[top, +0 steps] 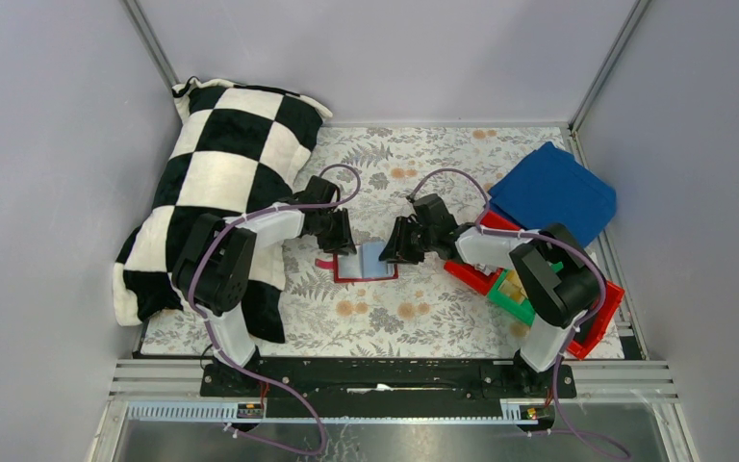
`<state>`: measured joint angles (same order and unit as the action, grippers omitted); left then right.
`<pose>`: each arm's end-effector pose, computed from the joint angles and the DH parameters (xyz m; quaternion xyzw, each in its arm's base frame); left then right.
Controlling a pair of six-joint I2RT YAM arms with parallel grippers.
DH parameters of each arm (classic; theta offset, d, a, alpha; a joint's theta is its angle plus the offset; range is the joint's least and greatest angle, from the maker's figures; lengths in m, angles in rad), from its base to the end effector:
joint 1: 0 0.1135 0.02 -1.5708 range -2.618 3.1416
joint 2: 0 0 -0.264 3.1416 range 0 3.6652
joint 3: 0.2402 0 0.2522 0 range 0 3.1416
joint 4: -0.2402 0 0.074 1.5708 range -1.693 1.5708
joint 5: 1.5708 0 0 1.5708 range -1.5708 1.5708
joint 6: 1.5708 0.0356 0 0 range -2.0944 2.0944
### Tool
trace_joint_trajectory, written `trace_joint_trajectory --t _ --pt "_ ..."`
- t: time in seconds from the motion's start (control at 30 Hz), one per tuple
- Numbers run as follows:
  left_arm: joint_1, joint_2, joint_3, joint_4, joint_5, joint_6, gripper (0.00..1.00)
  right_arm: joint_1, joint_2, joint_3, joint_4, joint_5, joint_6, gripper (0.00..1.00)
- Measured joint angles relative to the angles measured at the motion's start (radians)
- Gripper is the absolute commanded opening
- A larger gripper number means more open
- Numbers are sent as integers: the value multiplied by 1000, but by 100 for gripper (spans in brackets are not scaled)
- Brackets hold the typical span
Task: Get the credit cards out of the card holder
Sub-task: Remove the credit card from the card holder.
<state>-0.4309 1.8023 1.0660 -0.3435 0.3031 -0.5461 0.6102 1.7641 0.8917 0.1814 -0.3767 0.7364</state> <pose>0.3165 -0.1572 0.1552 -0.0186 0.9594 -0.2421 0.1434 0.2848 0.2151 0.1553 -0.0235 0.8921 0.3933 0.2214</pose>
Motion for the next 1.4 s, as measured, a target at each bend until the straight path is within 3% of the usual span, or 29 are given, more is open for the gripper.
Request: trace_joint_trajectory --t 0.5,1.17,1.4 --pt "-38 -26 21 -65 19 14 31 5 -65 4 -39 68 -17 41" --pt "-38 17 20 -35 48 11 31 11 5 5 5 0 6 38" --pt "-38 24 20 -21 66 11 31 12 6 -7 90 -55 48 38"
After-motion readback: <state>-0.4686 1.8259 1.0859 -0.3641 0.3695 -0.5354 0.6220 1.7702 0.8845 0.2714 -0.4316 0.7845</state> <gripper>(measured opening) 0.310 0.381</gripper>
